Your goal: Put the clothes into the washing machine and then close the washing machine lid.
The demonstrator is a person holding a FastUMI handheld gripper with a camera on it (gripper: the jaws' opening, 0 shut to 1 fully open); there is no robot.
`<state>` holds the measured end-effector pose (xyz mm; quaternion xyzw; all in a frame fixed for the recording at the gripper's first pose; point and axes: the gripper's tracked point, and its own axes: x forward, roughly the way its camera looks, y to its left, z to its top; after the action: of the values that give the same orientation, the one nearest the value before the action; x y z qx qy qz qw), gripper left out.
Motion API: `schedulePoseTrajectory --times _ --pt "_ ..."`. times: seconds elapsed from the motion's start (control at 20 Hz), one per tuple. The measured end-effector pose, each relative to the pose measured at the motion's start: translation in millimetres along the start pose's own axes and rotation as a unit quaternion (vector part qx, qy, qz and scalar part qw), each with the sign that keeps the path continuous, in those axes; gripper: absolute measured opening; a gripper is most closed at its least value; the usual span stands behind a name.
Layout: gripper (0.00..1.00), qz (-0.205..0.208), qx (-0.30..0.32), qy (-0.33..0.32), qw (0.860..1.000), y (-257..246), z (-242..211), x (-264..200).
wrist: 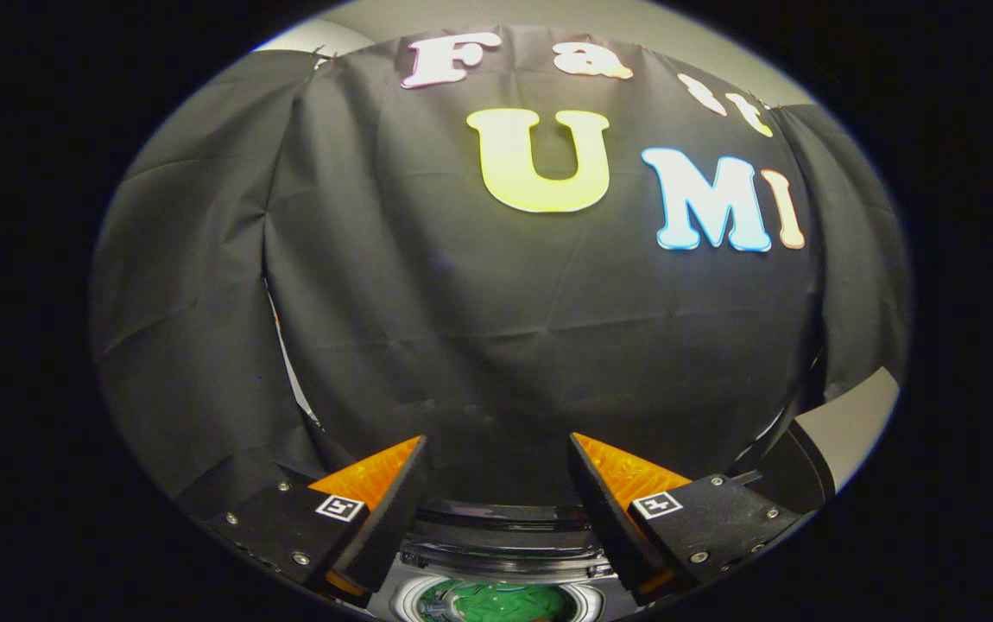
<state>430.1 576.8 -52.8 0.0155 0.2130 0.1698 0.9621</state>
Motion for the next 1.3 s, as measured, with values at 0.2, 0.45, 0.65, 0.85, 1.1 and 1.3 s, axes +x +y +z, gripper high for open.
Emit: schedulePoseTrajectory --times 0.2,0.45,0.65,0.85,1.1,1.3 --pt "0.97 -0.014 0.015 0.045 0.999 -6 -16 12" --pt "0.97 -0.018 0.003 0.049 0.999 -9 -23 11" --pt "0.98 -0.013 -0.001 0.016 1.0 -7 -22 2" --pt "0.98 -0.001 -0.003 -0.006 1.0 -5 -27 -13" --pt "0.98 0.007 -0.008 -0.03 1.0 -2 -35 -33" --pt "0.98 0.01 -0.015 -0.049 0.999 4 -44 -52"
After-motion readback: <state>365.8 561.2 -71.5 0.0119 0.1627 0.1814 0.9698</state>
